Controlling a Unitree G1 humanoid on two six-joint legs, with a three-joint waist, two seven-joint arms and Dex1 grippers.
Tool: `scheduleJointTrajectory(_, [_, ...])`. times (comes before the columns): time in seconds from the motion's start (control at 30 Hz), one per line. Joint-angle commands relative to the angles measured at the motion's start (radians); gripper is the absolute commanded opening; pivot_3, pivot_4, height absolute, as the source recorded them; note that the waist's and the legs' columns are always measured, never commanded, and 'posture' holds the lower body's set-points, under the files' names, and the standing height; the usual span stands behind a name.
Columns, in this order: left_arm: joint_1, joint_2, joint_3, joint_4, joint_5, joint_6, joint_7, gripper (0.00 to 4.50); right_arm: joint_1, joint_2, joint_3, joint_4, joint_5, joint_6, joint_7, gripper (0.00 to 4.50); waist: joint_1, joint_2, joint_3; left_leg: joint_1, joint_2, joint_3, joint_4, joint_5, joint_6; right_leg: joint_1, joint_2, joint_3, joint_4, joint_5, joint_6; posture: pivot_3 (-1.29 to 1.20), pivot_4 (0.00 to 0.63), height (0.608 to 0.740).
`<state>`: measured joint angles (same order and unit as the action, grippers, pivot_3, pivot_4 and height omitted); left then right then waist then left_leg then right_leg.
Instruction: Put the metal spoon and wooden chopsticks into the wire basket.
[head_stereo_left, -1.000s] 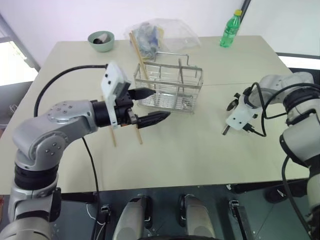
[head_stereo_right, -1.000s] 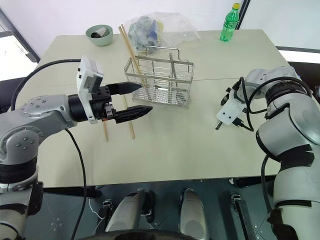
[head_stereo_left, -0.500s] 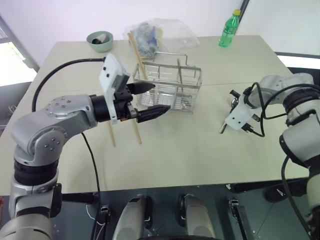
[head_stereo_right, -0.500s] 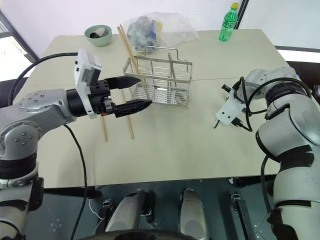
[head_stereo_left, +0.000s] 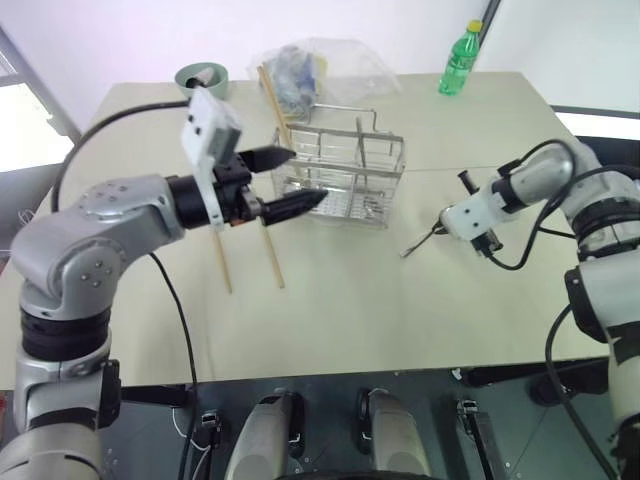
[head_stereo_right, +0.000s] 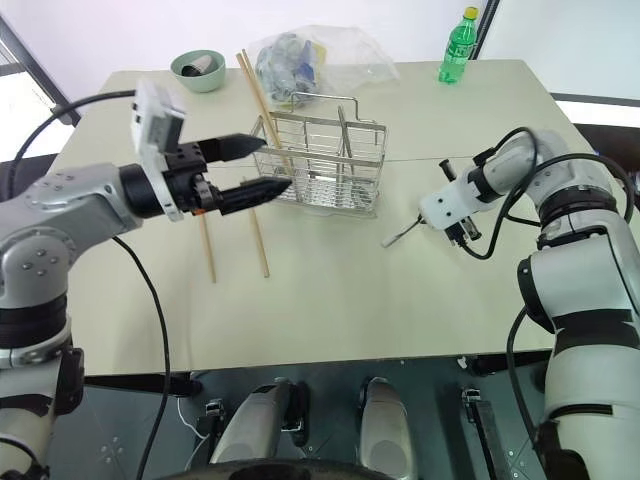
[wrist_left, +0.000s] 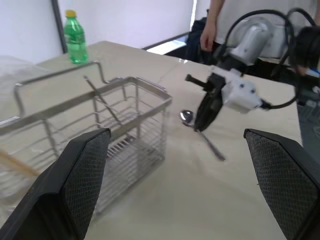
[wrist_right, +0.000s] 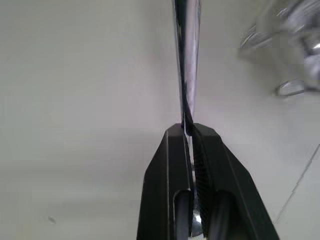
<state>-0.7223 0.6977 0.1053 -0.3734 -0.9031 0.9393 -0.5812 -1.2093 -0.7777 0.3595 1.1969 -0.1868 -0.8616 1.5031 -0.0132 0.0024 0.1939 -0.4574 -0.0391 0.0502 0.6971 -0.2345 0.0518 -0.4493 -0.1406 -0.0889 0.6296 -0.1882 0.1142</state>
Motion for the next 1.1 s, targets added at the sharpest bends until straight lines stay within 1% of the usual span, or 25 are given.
scheduleJointTrajectory(0.03, [-0.042, 0.02, 0.024, 0.039, 0.032, -0.047, -0.044, 4.5, 0.108, -0.119, -0.006, -0.436, 0.427, 0.443, 0.111, 0.11, 0.005, 0.0, 0.0, 0.0, 0.0, -0.001, 0.0, 0.0, 0.0, 0.0, -0.001, 0.0, 0.0, 0.0, 0.0, 0.0, 0.15, 0.686])
scheduleJointTrajectory(0.1, [-0.062, 0.023, 0.013, 0.073, 0.057, -0.067, -0.07, 4.5, 0.171, -0.21, -0.02, -0.669, 0.594, 0.714, 0.111, 0.11, 0.009, 0.001, 0.001, 0.0, 0.0, -0.001, 0.0, -0.001, 0.0, -0.001, -0.002, 0.0, 0.001, 0.0, 0.0, 0.0, 0.15, 0.686])
scheduleJointTrajectory(0.17, [-0.089, 0.02, 0.001, 0.108, 0.08, -0.085, -0.094, 4.5, 0.196, -0.265, -0.069, -0.81, 0.707, 0.934, 0.111, 0.11, 0.008, 0.001, 0.001, -0.002, -0.001, -0.001, 0.0, -0.002, -0.001, -0.004, -0.006, 0.0, 0.002, -0.001, -0.001, 0.0, 0.15, 0.686])
scheduleJointTrajectory(0.23, [-0.113, 0.014, -0.009, 0.138, 0.099, -0.099, -0.115, 4.5, 0.179, -0.27, -0.138, -0.874, 0.772, 1.135, 0.104, 0.11, 0.008, 0.001, 0.001, -0.003, -0.001, 0.0, 0.0, -0.003, -0.001, -0.006, -0.008, -0.001, 0.002, -0.001, -0.001, 0.0, 0.15, 0.686])
scheduleJointTrajectory(0.27, [-0.126, 0.008, -0.017, 0.152, 0.11, -0.107, -0.127, 4.5, 0.145, -0.258, -0.181, -0.887, 0.821, 1.254, 0.072, 0.11, 0.007, 0.001, 0.001, -0.004, -0.001, 0.0, 0.0, -0.003, -0.001, -0.007, -0.008, -0.002, 0.002, 0.0, -0.001, 0.0, 0.15, 0.686])
scheduleJointTrajectory(0.33, [-0.146, -0.004, -0.032, 0.173, 0.128, -0.118, -0.149, 4.5, 0.061, -0.215, -0.26, -0.877, 0.897, 1.437, -0.02, 0.11, 0.002, 0.001, 0.001, -0.004, -0.001, 0.001, 0.0, -0.003, -0.001, -0.008, -0.009, -0.002, 0.002, 0.0, -0.001, 0.0, 0.15, 0.686])
scheduleJointTrajectory(0.37, [-0.153, -0.011, -0.039, 0.18, 0.135, -0.123, -0.159, 4.5, 0.013, -0.18, -0.298, -0.85, 0.91, 1.486, -0.085, 0.11, 0.003, 0.001, 0.001, -0.005, -0.001, 0.002, 0.0, -0.003, -0.001, -0.009, -0.009, -0.002, 0.002, 0.0, -0.001, 0.0, 0.15, 0.686])
scheduleJointTrajectory(0.43, [-0.162, -0.022, -0.048, 0.187, 0.145, -0.129, -0.171, 4.5, -0.048, -0.125, -0.341, -0.803, 0.888, 1.524, -0.185, 0.11, 0.003, 0.001, 0.001, -0.005, -0.001, 0.002, -0.001, -0.003, -0.001, -0.01, -0.009, -0.002, 0.002, 0.0, -0.001, 0.0, 0.15, 0.686])
scheduleJointTrajectory(0.53, [-0.169, -0.038, -0.054, 0.188, 0.159, -0.132, -0.182, 4.5, -0.07, -0.07, -0.365, -0.772, 0.828, 1.499, -0.253, 0.11, 0.01, 0.0, 0.0, -0.006, -0.001, 0.002, -0.001, -0.003, -0.001, -0.01, -0.009, -0.002, 0.001, 0.0, -0.001, 0.0, 0.15, 0.686])
scheduleJointTrajectory(0.67, [-0.176, -0.052, -0.051, 0.191, 0.176, -0.137, -0.183, 4.5, -0.023, 0.005, -0.368, -0.755, 0.748, 1.425, -0.329, 0.11, 0.02, -0.001, 0.0, -0.006, -0.003, 0.004, 0.0, -0.002, 0.002, -0.009, -0.009, -0.003, 0.002, 0.001, 0.0, 0.0, 0.15, 0.686])
scheduleJointTrajectory(0.83, [-0.171, -0.047, -0.027, 0.173, 0.177, -0.124, -0.167, 4.5, 0.025, 0.112, -0.384, -0.715, 0.686, 1.352, -0.426, 0.11, 0.023, -0.001, 0.0, -0.006, -0.003, 0.004, 0.0, -0.002, 0.003, -0.01, -0.008, -0.003, 0.003, 0.001, 0.0, 0.0, 0.15, 0.686])
scheduleJointTrajectory(1.03, [-0.159, -0.033, -0.003, 0.146, 0.169, -0.106, -0.144, 4.5, 0.031, 0.165, -0.382, -0.642, 0.633, 1.329, -0.474, 0.11, 0.023, -0.001, 0.0, -0.006, -0.004, 0.003, 0.0, -0.002, 0.003, -0.009, -0.007, -0.003, 0.003, 0.001, 0.0, 0.0, 0.15, 0.686])
scheduleJointTrajectory(1.1, [-0.156, -0.03, 0.005, 0.14, 0.17, -0.1, -0.134, 4.5, 0.049, 0.172, -0.372, -0.644, 0.614, 1.335, -0.476, 0.73, 0.023, -0.001, 0.0, -0.006, -0.004, 0.003, 0.0, -0.002, 0.003, -0.009, -0.007, -0.003, 0.003, 0.001, 0.0, 0.0, 0.15, 0.686])
